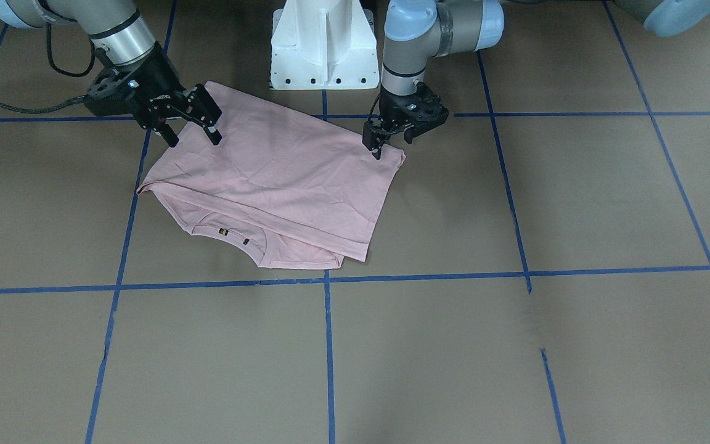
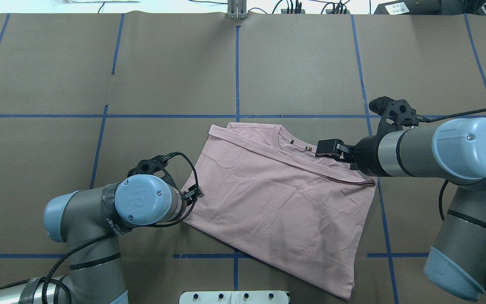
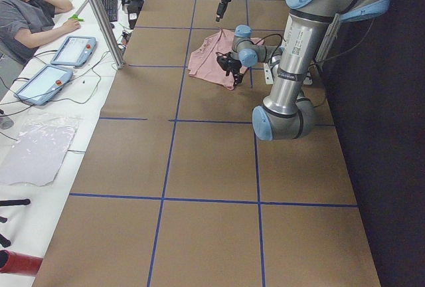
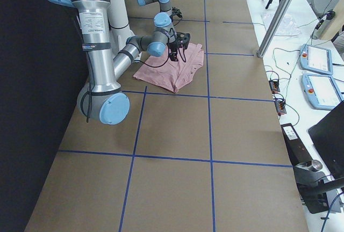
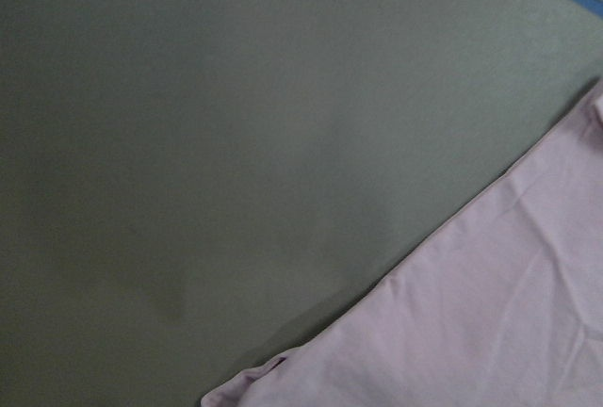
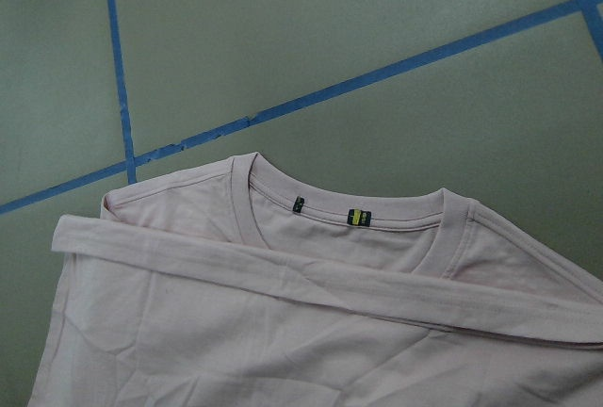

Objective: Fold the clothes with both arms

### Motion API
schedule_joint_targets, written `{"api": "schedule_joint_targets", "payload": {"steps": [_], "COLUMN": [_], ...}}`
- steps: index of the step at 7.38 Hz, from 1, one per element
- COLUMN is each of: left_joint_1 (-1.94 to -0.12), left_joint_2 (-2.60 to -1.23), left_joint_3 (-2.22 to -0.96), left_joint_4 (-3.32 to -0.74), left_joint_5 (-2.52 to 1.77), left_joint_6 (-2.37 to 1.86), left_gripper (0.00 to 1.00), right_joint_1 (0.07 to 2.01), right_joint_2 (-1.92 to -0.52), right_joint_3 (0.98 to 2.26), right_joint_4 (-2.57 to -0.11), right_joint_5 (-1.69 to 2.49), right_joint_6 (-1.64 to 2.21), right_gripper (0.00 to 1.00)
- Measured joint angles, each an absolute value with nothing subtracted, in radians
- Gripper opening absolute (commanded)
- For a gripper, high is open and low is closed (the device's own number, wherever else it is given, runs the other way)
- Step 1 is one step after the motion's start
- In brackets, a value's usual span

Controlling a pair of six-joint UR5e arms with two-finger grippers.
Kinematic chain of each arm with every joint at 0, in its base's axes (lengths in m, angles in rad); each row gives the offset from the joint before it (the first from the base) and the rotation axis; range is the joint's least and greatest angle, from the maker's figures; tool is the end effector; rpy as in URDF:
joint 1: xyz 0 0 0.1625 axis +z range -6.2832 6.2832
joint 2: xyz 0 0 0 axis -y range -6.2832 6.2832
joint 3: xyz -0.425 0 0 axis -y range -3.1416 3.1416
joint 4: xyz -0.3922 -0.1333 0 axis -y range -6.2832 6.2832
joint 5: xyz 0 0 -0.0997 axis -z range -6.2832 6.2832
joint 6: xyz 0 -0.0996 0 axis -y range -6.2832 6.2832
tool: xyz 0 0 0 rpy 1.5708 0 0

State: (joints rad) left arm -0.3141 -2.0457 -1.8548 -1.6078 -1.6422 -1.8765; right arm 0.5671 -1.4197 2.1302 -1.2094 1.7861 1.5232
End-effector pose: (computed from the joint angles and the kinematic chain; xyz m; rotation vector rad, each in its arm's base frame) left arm 0.5503 -0.3115 0.2689 -0.0651 0.8069 -0.5578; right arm -0.3568 -0.3601 0.2859 0.1386 -1.0820 0.3520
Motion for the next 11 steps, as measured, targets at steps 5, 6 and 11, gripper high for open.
{"api": "schedule_joint_targets", "payload": {"steps": [5, 6, 11], "left_joint_1": [-0.302, -0.301, -0.301], "left_joint_2": [-2.025, -2.023, -2.024], "left_joint_3": [-1.839, -1.839, -1.839], "left_joint_4": [-1.609, -1.609, -1.610], "left_joint_5": [-1.638, -1.638, -1.637], "left_joint_6": [-1.877, -1.877, -1.867], "left_gripper": [0.63, 0.49, 0.00], "right_joint_1": [0.568, 0.570, 0.580], "right_joint_2": [-1.419, -1.419, -1.419], "right_joint_3": [2.132, 2.133, 2.138], "right_joint_4": [-1.207, -1.207, -1.206], "right_joint_5": [1.789, 1.790, 1.797], "right_joint_6": [1.523, 1.523, 1.523], "right_gripper": [1.00, 1.00, 1.00]}}
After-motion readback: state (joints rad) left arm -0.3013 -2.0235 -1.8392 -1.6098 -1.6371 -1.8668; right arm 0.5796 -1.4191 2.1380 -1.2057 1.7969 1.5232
